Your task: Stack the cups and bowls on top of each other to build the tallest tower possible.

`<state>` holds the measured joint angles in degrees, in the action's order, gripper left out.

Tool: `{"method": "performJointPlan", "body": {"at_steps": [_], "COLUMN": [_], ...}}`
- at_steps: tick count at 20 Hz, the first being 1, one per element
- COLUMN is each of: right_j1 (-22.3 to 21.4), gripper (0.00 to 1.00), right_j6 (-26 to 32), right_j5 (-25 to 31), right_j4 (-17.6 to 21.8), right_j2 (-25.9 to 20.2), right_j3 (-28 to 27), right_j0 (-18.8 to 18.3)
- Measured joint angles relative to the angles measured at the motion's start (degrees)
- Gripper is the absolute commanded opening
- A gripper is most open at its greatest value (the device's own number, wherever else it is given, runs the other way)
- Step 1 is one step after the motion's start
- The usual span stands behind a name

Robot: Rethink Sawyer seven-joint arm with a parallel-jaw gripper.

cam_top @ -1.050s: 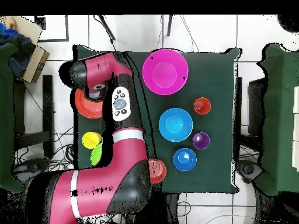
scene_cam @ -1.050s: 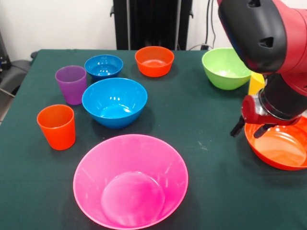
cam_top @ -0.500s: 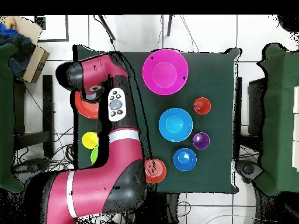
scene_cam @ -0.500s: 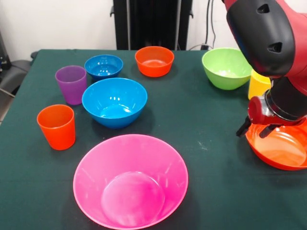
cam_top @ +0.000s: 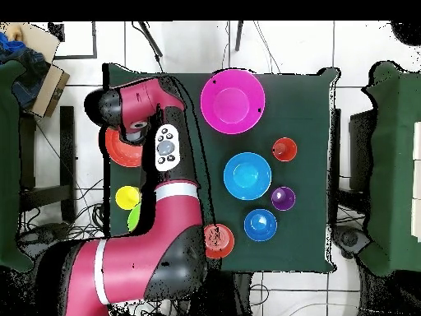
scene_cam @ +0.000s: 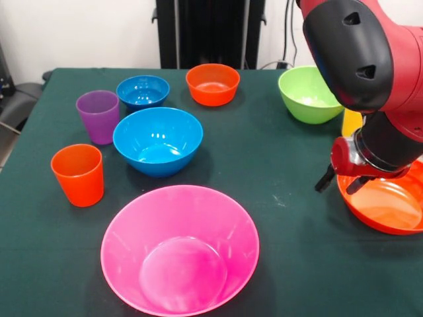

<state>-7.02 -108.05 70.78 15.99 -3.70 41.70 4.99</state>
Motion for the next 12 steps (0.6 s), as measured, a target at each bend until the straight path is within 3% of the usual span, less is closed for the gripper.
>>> {"method": "performJointPlan", "body": {"at_steps": [12], "right_j1": [0.64], "gripper": [1.00], "right_j6": [0.00], "right_j5": [-1.31], "right_j4": [-0.26], "right_j2": [0.65], "right_j3": [-0.59], "right_j0": [0.01]}}
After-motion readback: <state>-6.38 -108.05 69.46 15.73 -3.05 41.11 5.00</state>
